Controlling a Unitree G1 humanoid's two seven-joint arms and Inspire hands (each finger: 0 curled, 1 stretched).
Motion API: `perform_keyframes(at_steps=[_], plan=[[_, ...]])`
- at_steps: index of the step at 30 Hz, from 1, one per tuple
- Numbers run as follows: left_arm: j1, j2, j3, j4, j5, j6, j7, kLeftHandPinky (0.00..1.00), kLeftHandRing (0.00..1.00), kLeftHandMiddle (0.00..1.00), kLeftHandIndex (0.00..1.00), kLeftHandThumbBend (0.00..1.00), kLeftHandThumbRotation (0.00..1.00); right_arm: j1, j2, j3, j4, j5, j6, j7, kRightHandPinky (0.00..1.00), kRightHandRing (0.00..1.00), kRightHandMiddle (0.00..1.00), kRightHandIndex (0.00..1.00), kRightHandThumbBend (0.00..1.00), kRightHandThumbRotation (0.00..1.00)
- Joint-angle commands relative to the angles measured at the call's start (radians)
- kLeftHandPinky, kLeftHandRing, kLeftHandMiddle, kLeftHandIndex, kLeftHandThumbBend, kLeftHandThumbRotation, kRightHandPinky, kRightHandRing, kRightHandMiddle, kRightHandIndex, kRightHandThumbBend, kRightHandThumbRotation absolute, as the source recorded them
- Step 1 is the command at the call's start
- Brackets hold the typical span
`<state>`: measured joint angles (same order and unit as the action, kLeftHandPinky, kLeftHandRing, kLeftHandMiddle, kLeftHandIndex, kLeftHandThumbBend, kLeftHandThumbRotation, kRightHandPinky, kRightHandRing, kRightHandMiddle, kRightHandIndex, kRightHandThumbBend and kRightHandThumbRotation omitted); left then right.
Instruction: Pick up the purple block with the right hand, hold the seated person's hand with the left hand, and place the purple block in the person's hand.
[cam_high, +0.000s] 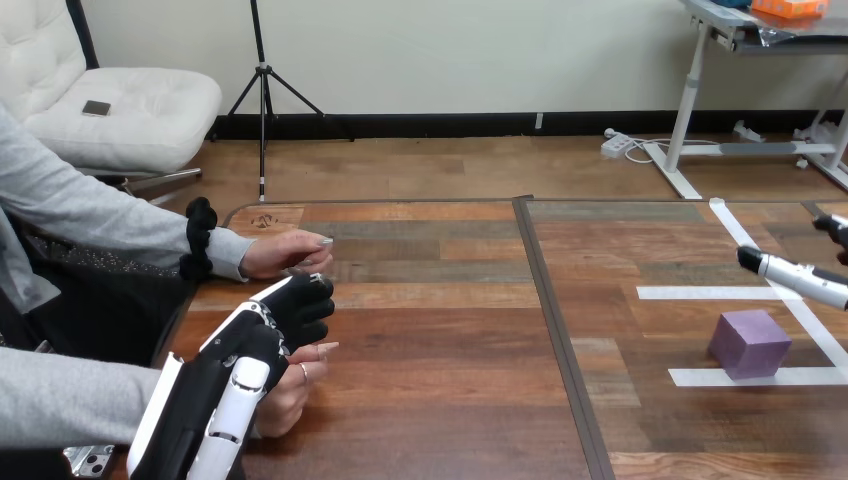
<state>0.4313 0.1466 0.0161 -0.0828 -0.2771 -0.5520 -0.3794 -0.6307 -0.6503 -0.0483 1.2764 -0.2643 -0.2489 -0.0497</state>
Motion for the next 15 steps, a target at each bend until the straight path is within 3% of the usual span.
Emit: perform_keyframes(at_steps=[1, 4, 15], plan=[[-0.046, -0.005, 0.012, -0.004, -0.019, -0.027, -0.007, 0.80, 0.84, 0.83, 0.78, 0.50, 0.87, -0.055, 0.006, 0.014, -0.005, -0.007, 0.010, -0.008, 0.85, 0.98, 0.99, 0.93, 1.00, 0.52], [-0.043, -0.007, 0.015, -0.004, -0.017, -0.032, -0.009, 0.80, 0.84, 0.83, 0.77, 0.51, 0.87, -0.043, 0.018, 0.034, 0.004, -0.021, 0.041, -0.011, 0.82, 0.96, 0.97, 0.93, 1.00, 0.51], [-0.032, -0.007, 0.017, -0.018, -0.022, -0.030, -0.010, 0.79, 0.83, 0.82, 0.76, 0.52, 0.88, 0.003, 0.043, 0.061, 0.014, -0.029, 0.035, -0.016, 0.79, 0.95, 0.95, 0.92, 1.00, 0.47]])
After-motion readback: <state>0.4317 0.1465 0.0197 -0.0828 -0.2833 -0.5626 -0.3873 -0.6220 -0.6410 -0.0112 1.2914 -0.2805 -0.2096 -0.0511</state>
